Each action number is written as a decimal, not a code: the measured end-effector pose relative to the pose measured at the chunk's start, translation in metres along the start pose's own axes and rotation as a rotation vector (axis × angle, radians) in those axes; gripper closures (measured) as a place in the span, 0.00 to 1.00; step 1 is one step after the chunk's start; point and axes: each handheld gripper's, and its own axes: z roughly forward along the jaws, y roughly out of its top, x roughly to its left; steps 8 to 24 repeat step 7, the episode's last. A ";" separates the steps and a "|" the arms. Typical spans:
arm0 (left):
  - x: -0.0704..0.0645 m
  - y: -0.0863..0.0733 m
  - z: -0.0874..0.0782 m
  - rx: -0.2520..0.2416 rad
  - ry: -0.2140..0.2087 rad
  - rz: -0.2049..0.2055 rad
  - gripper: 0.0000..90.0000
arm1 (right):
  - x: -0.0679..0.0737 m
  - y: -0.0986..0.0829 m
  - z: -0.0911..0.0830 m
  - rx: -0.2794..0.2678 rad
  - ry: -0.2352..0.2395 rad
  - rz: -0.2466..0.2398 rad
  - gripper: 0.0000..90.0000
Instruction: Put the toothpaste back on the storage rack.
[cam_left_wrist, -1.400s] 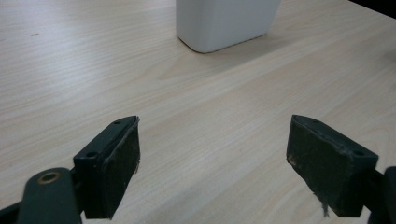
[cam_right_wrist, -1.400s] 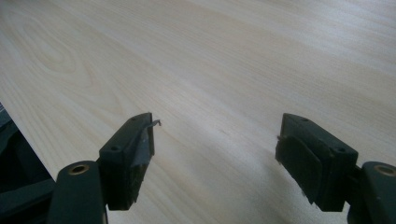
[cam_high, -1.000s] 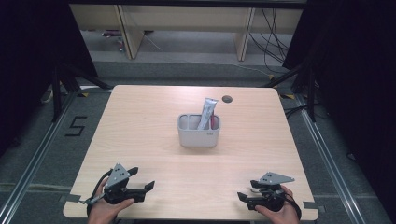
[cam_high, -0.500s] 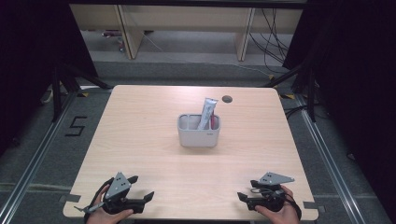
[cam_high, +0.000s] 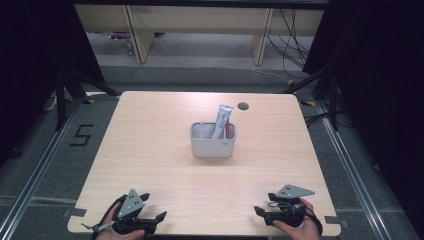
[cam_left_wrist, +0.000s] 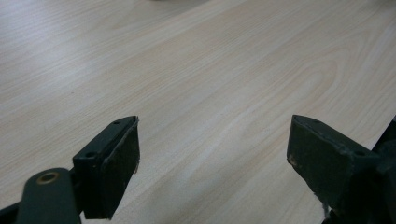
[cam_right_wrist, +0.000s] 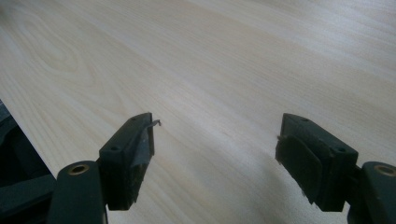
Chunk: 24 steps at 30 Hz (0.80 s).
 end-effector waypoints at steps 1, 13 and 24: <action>0.000 0.000 0.000 0.001 -0.004 0.003 0.18 | 0.000 0.000 0.000 -0.001 -0.001 -0.001 0.31; 0.000 0.000 0.000 0.002 -0.001 0.003 0.18 | -0.001 0.000 0.001 -0.006 -0.005 -0.023 0.31; 0.000 0.000 0.000 0.002 -0.001 0.003 0.18 | -0.001 0.000 0.001 -0.006 -0.005 -0.023 0.31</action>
